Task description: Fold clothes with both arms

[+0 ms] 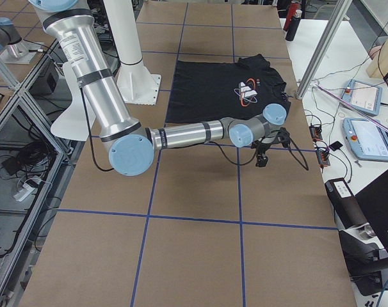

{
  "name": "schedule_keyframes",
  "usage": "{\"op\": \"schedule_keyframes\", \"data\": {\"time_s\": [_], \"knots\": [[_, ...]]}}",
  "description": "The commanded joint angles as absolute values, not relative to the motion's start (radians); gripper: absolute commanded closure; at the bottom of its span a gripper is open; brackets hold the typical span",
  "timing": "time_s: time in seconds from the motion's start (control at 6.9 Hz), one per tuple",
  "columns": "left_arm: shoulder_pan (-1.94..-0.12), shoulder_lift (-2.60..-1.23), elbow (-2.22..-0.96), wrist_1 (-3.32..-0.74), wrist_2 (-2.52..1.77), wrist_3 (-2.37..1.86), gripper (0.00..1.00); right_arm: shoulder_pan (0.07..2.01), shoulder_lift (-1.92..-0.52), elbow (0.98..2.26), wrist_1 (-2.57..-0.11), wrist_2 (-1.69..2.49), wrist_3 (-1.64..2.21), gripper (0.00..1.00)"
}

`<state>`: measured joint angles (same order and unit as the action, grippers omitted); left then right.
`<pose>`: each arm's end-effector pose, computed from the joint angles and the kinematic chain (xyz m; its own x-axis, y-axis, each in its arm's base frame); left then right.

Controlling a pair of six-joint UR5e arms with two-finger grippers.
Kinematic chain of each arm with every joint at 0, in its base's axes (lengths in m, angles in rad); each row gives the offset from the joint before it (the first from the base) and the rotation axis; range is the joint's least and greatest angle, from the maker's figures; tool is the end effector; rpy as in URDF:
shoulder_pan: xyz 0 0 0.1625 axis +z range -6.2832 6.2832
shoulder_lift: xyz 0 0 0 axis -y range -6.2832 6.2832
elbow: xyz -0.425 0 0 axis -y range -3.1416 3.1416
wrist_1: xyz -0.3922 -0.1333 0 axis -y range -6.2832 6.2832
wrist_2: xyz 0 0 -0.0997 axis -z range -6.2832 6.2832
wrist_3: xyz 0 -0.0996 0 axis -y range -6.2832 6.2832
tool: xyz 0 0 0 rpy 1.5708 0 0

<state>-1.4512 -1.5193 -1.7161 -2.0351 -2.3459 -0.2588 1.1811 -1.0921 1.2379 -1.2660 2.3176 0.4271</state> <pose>-0.0046 -0.4949 0.5578 0.6688 0.2226 -0.7094 0.0724 0.9301 0.3600 -0.2073 -0.6774 0.5051 0.6572 -0.1579 0.7370 0.0766 0.9867 0.1431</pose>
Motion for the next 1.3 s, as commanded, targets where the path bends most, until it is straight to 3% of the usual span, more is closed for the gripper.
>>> {"op": "schedule_keyframes", "data": {"time_s": [0.0, 0.58, 0.87, 1.16], "knots": [[-1.451, -1.522, -1.715, -2.034, -2.347, -0.261, 0.00, 1.091, -0.964, 1.094, -1.060, 2.183, 0.719, 0.06], [-1.451, -1.522, -1.720, -2.039, -2.345, -0.256, 0.00, 0.980, -0.821, 0.890, -0.872, 1.930, 1.052, 0.18], [-1.451, -1.519, -1.727, -2.039, -2.345, -0.252, 0.00, 0.974, -0.804, 0.852, -0.848, 1.896, 1.051, 0.31], [-1.451, -1.519, -1.727, -2.039, -2.345, -0.249, 0.00, 0.957, -0.798, 0.836, -0.847, 1.870, 1.049, 0.35]]}}
